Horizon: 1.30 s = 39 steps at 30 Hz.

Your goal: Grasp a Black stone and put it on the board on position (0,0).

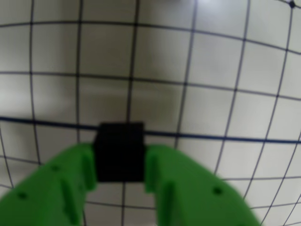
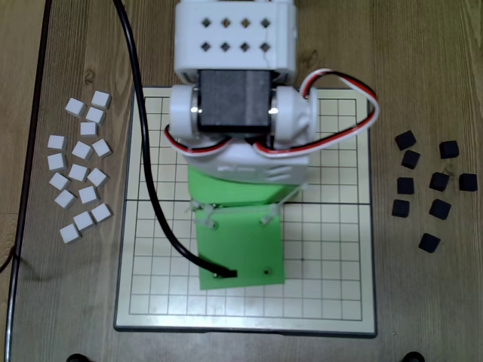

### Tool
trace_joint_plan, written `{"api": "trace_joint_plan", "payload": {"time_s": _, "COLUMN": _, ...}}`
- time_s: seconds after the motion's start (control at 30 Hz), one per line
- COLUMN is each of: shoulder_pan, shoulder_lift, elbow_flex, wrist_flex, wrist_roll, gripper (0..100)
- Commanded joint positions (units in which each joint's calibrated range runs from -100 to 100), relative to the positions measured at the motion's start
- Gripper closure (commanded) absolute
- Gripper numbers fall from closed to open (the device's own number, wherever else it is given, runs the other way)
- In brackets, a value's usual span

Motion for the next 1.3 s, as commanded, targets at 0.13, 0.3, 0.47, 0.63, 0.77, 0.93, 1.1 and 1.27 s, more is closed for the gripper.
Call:
{"api": "trace_joint_plan", "payload": {"time_s": 0.13, "shoulder_pan": 0.65, "shoulder_lift": -1.74, "elbow_flex": -4.32, "wrist_flex": -0.41, "wrist_roll": -0.05, "gripper": 94}}
{"api": "trace_joint_plan", "payload": {"time_s": 0.3, "shoulder_pan": 0.83, "shoulder_lift": -1.57, "elbow_flex": -4.03, "wrist_flex": -0.83, "wrist_roll": -0.05, "gripper": 94}}
{"api": "trace_joint_plan", "payload": {"time_s": 0.47, "shoulder_pan": 0.93, "shoulder_lift": -1.48, "elbow_flex": -3.45, "wrist_flex": -0.99, "wrist_roll": -0.1, "gripper": 94}}
{"api": "trace_joint_plan", "payload": {"time_s": 0.63, "shoulder_pan": 1.02, "shoulder_lift": -1.48, "elbow_flex": -2.77, "wrist_flex": -1.4, "wrist_roll": -0.15, "gripper": 94}}
{"api": "trace_joint_plan", "payload": {"time_s": 0.77, "shoulder_pan": 1.02, "shoulder_lift": -1.48, "elbow_flex": -2.58, "wrist_flex": -1.49, "wrist_roll": -0.2, "gripper": 94}}
{"api": "trace_joint_plan", "payload": {"time_s": 0.93, "shoulder_pan": 1.02, "shoulder_lift": -1.82, "elbow_flex": -1.61, "wrist_flex": -1.82, "wrist_roll": -0.29, "gripper": 94}}
{"api": "trace_joint_plan", "payload": {"time_s": 1.1, "shoulder_pan": 1.02, "shoulder_lift": -2.08, "elbow_flex": -1.03, "wrist_flex": -2.15, "wrist_roll": -0.29, "gripper": 94}}
{"api": "trace_joint_plan", "payload": {"time_s": 1.27, "shoulder_pan": 1.02, "shoulder_lift": -2.25, "elbow_flex": -0.36, "wrist_flex": -2.56, "wrist_roll": -0.34, "gripper": 94}}
